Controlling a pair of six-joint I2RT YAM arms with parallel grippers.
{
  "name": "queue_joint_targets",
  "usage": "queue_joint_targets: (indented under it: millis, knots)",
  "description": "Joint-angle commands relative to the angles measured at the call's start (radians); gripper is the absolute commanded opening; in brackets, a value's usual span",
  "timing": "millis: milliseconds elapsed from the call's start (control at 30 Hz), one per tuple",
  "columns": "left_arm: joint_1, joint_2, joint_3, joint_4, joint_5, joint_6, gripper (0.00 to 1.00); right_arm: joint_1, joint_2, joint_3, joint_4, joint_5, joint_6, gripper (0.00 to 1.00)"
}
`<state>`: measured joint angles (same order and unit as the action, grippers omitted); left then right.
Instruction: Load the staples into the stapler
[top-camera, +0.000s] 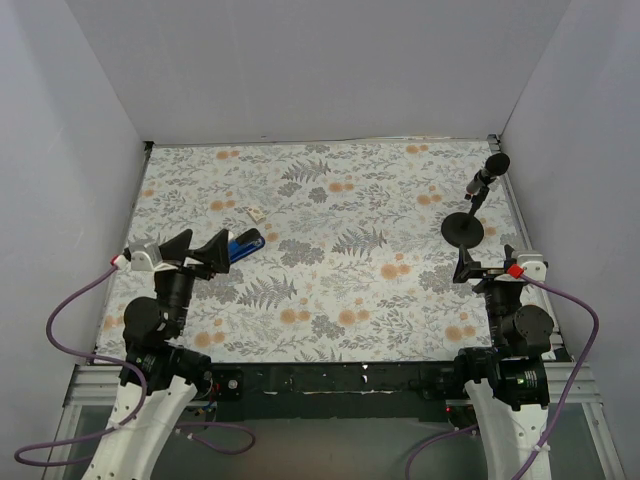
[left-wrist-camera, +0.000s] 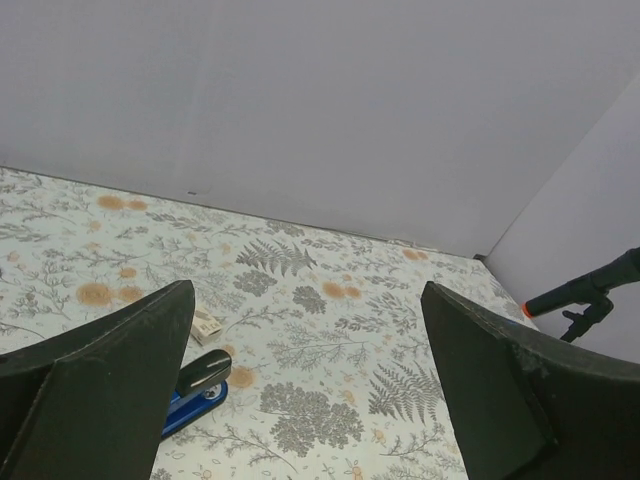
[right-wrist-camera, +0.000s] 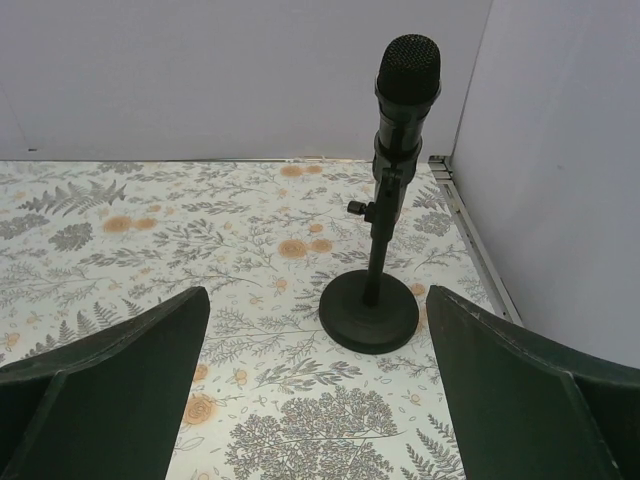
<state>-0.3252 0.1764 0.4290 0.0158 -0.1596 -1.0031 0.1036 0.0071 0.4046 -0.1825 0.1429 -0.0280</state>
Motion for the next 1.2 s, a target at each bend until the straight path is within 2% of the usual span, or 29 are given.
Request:
queue_joint_targets:
  millis: [0,200,400,733,900,933,1067,1167]
  knots:
    - [-0.003,0.084,0.077,-0.126,-0.014,-0.052,0.98,0.007,-0.044,0.028,0.021,0.024,0.008,0.98]
    - [-0.003,0.323,0.231,-0.304,-0.021,-0.173,0.98,0.024,-0.055,0.016,0.037,0.040,0.008,0.98]
    - [-0.003,0.602,0.352,-0.408,-0.001,-0.318,0.98,0.034,-0.079,0.008,0.038,0.044,0.008,0.98]
    - [-0.003,1.075,0.678,-0.635,0.011,-0.358,0.98,0.068,-0.107,0.005,0.044,0.035,0.008,0.98]
    - [-0.002,1.287,0.842,-0.706,-0.079,-0.324,0.98,0.073,-0.121,0.003,0.044,0.027,0.008,0.98]
    - [-0.002,1.334,0.914,-0.723,-0.095,-0.330,0.98,0.076,-0.124,0.002,0.044,0.027,0.010,0.98]
    - [0.003,1.595,1.094,-0.810,-0.127,-0.362,0.98,0.079,-0.131,-0.001,0.046,0.033,0.008,0.98]
    - [0.003,1.693,1.203,-0.823,-0.175,-0.379,0.98,0.085,-0.140,-0.007,0.055,0.037,0.008,0.98]
